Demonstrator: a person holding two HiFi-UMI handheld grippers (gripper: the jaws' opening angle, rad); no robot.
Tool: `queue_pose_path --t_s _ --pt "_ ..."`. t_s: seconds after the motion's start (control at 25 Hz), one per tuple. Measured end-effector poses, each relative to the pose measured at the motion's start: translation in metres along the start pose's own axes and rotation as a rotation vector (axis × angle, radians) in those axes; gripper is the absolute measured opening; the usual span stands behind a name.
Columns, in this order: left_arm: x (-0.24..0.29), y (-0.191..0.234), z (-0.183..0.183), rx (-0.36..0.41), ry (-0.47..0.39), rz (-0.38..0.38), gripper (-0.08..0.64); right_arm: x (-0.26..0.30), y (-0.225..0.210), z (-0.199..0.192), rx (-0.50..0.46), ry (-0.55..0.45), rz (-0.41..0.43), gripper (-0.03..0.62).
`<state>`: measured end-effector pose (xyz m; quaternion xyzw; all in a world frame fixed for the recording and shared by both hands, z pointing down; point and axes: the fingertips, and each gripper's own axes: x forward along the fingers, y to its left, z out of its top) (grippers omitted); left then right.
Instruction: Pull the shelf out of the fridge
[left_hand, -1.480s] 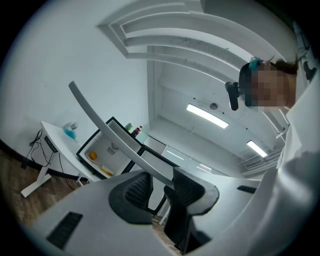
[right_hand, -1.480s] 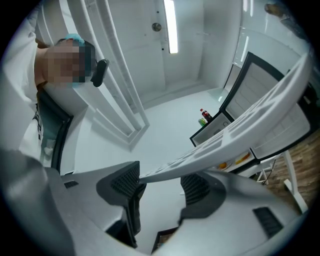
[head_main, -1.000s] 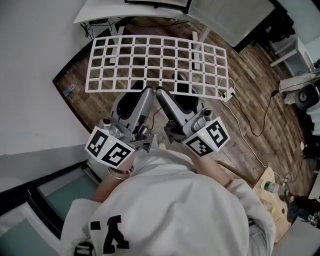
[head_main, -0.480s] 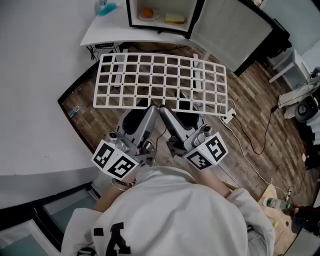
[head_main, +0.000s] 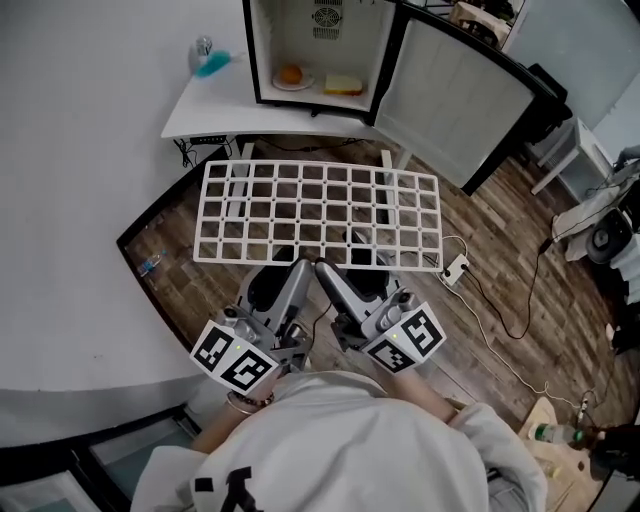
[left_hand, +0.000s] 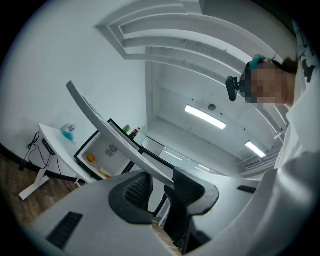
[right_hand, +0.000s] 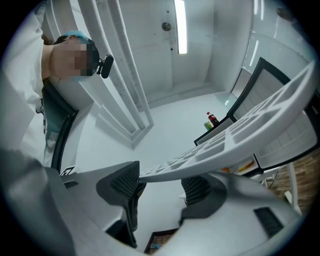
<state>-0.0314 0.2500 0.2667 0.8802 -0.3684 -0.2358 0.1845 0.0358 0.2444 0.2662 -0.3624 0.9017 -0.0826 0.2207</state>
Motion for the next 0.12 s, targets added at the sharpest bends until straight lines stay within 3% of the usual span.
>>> queue_pose_path --t_s 0.12 --pt "0.0002 0.0034 -0.0041 -0.014 0.011 0.004 0.132 -0.001 -0.0029 -0.0041 0.002 0.005 -0.006 0.267"
